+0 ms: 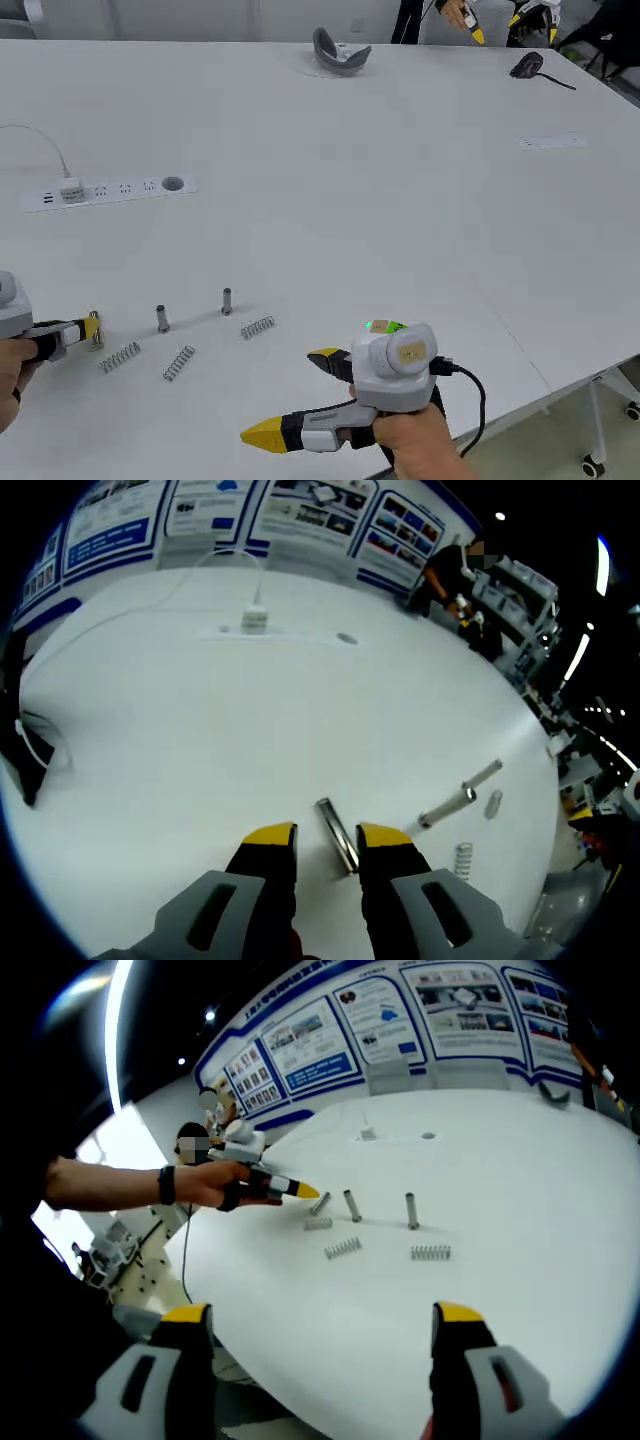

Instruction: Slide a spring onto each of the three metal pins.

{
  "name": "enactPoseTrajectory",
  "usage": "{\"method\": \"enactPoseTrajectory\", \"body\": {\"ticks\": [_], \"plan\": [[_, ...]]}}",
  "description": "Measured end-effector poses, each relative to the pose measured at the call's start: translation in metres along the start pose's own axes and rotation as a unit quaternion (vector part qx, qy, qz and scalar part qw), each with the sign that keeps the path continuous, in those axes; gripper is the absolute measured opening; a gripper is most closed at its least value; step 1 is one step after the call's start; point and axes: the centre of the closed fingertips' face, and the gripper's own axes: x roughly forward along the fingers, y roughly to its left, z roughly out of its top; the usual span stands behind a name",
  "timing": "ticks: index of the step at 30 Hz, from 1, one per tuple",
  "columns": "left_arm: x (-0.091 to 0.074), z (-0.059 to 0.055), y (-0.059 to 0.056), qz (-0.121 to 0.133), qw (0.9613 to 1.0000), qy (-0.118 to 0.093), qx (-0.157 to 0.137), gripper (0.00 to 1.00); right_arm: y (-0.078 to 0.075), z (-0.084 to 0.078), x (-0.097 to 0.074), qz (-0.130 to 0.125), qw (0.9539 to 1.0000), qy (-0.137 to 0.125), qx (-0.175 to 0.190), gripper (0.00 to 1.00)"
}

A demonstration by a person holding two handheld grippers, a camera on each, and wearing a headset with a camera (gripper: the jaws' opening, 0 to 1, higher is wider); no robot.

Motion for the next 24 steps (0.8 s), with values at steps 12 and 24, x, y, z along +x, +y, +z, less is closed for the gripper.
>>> {"method": "enactPoseTrajectory", "body": {"ticks": [12, 24], "plan": [[0.015, -0.001, -0.004, 0.001, 0.9989, 0.024, 0.04, 0.2, 0.0, -0.003, -0.005, -0.007, 0.9999, -0.005, 0.014, 0.91], [0.025, 0.002, -0.001, 0.003, 0.997, 0.03, 0.071, 0.13, 0.002, -0.006, 0.0, 0.003, 0.9999, 0.008, 0.01, 0.91]]}}
